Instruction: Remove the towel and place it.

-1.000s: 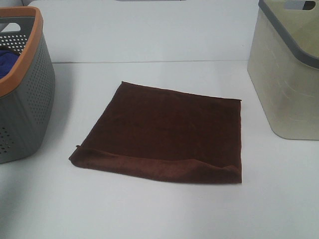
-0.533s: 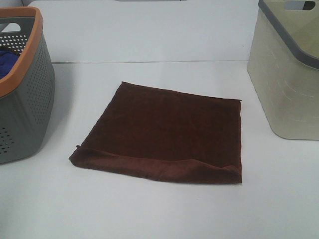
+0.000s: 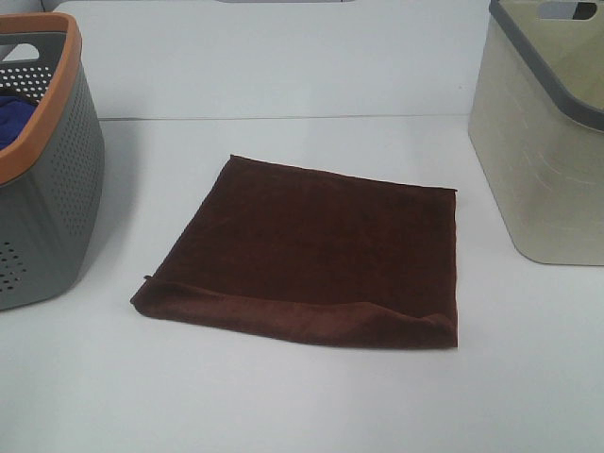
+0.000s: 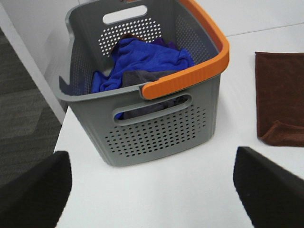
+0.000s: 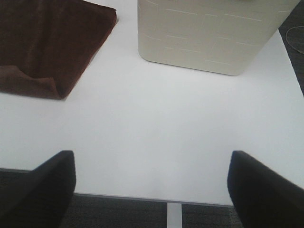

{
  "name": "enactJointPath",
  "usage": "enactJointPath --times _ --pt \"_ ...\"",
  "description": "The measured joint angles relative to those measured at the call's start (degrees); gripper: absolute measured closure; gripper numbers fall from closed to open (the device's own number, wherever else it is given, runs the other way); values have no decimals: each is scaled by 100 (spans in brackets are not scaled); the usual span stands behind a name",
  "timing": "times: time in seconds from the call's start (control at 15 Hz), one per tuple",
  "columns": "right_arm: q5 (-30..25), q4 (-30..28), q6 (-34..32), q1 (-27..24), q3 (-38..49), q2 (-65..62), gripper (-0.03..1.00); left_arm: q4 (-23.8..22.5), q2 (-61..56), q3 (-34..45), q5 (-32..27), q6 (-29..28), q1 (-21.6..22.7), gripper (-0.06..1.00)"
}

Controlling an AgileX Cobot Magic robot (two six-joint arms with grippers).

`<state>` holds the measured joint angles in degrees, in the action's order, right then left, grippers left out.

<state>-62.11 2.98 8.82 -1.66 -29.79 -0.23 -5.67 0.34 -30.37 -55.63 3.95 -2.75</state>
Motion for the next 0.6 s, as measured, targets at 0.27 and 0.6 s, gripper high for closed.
enactJointPath --times 0.27,0.6 --pt "132 0 6 0 86 0 11 882 -63 97 -321 493 0 8" --pt "132 0 6 0 86 0 11 859 -63 132 -413 298 0 8"
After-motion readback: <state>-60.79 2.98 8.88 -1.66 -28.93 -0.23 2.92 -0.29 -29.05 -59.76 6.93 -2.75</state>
